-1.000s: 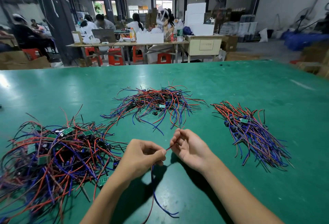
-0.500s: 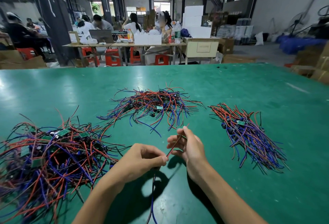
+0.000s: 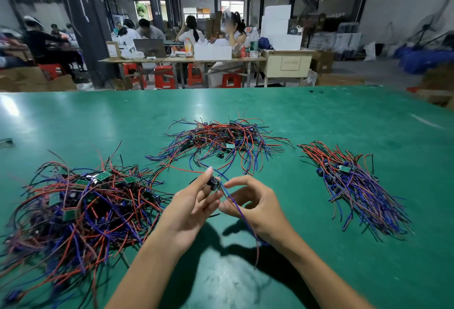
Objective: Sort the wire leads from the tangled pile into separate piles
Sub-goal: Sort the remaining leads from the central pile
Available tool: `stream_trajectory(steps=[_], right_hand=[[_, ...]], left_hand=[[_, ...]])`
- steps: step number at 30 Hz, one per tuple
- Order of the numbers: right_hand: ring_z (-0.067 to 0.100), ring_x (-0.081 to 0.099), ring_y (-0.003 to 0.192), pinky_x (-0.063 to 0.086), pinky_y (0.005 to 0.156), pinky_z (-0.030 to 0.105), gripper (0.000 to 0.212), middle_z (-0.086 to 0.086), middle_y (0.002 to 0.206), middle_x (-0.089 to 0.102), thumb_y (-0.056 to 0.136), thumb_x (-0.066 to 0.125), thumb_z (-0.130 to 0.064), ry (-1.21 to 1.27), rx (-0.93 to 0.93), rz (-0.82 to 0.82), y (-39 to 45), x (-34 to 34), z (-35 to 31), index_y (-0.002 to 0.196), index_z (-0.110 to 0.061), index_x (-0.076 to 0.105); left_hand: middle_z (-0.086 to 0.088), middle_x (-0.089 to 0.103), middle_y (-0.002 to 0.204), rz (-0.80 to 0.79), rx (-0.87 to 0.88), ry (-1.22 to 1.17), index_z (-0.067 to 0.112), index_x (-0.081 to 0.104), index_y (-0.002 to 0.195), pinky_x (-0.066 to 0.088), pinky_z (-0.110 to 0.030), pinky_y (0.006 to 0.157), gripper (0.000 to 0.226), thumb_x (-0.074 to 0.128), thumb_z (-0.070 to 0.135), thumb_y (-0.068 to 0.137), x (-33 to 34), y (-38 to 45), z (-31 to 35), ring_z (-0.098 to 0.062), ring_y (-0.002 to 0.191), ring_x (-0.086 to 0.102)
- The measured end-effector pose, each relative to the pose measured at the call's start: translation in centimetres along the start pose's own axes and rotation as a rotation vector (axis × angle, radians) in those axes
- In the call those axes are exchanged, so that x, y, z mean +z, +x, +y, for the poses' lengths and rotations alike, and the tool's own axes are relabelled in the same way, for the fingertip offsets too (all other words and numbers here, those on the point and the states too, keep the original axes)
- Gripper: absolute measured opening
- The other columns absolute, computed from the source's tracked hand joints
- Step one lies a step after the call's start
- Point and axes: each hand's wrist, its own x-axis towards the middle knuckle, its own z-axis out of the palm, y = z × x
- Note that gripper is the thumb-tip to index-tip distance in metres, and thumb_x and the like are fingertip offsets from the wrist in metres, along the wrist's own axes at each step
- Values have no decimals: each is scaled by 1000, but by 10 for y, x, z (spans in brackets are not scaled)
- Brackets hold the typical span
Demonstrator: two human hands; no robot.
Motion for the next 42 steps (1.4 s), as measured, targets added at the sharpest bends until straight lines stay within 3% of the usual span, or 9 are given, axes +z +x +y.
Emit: stream_trajectory(steps=[6,12,16,21,24,28,31,35,42], right_hand=[[8,64,63,50,62,28,17,-2,75,76,84,80,-34,72,-113,53,-4,7,-10,94,-24,71],[12,59,57,46,55,18,29,8,71,72,82,69,-42,287,43,219,-1,3,-19,94,-16,77],[6,57,63,46,58,15,22,-2,72,69,80,68,-45,340,116,189,1,2,-20,91,-31,81],[4,64,69,52,64,15,16,-4,79,71,75,71,-39,584,226,192,3,-1,-24,76,-26,79],[6,63,64,55,68,16,14,-1,75,69,77,72,-34,703,262,139,3,-9,-25,78,-20,73],[4,57,57,55,61,14,13,-2,68,64,73,75,-32,719,299,94,4,-22,-28,73,-19,76],[4,59,57,56,62,15,16,-2,69,63,64,79,-35,681,299,24,4,-31,-29,72,-22,79],[3,58,58,52,61,15,19,-7,65,62,72,74,-39,454,238,-37,4,-35,-26,75,-22,80],[3,52,65,42,60,14,27,-7,74,68,82,67,-48,155,142,-14,2,-35,-22,87,-25,80]], left_hand=[[0,71,76,10,-5,-49,10,70,88,57,-21,54,31,80,31,67,1,-1,-4,-14,63,71],[-5,77,91,-13,170,55,15,72,92,57,-19,62,29,79,33,70,6,-2,-11,-18,85,76],[-12,76,85,-16,337,115,15,74,76,58,-23,62,15,79,28,71,14,-7,-12,-25,79,76],[-14,74,75,-23,530,245,10,69,79,57,-25,60,20,82,24,74,17,-9,-20,-27,68,74],[-4,76,82,-83,724,492,20,68,84,56,-26,61,23,88,23,74,11,-5,-23,-22,70,73],[15,65,107,27,1205,1154,27,59,114,50,-24,72,37,79,18,84,-11,10,-18,-10,76,62],[7,69,100,124,985,886,21,62,113,52,-26,70,21,69,21,92,-12,10,-15,-14,72,66],[-10,77,91,-121,413,589,8,72,105,56,-28,66,42,61,44,86,-6,1,-6,-25,71,73],[-13,77,84,-170,323,577,11,77,99,58,-28,70,27,78,29,80,12,-7,-26,-28,75,76]])
